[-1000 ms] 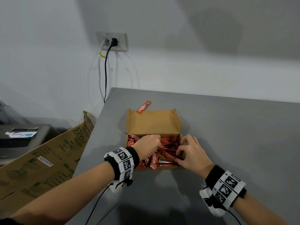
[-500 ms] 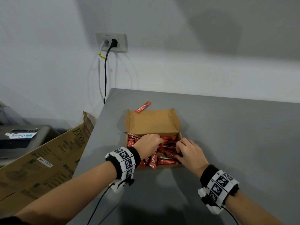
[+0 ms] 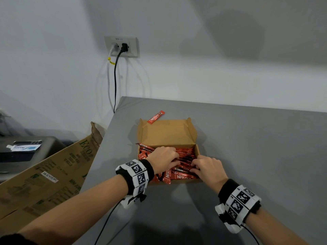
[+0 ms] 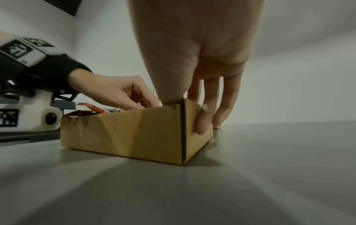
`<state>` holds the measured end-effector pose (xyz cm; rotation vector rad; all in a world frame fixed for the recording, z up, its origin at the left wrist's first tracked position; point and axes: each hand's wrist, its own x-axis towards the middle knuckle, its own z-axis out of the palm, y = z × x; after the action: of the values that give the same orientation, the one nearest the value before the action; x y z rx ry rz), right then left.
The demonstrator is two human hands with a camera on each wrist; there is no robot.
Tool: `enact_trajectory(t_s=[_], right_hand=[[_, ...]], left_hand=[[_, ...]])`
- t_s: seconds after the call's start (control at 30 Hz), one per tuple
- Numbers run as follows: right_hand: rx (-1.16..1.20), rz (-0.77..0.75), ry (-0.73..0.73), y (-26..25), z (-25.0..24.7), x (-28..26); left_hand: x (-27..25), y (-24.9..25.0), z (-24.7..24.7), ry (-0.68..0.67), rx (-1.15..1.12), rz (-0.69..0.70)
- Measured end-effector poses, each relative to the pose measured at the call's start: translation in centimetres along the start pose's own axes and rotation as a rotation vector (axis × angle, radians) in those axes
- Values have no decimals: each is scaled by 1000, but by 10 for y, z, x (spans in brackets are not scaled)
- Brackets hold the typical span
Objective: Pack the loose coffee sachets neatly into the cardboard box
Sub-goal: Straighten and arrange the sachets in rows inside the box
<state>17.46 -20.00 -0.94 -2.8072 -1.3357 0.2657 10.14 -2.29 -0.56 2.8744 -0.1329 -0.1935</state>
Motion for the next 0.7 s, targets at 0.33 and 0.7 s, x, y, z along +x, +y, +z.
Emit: enact_trajectory(t_s=[0.33,0.7], right_hand=[[-35,-49,42,1,-3,5],[313,-103,-36,14,-5,8]], left_hand=[[4,1,1,-18,117,33],[4,-2,1,-10,51,24]])
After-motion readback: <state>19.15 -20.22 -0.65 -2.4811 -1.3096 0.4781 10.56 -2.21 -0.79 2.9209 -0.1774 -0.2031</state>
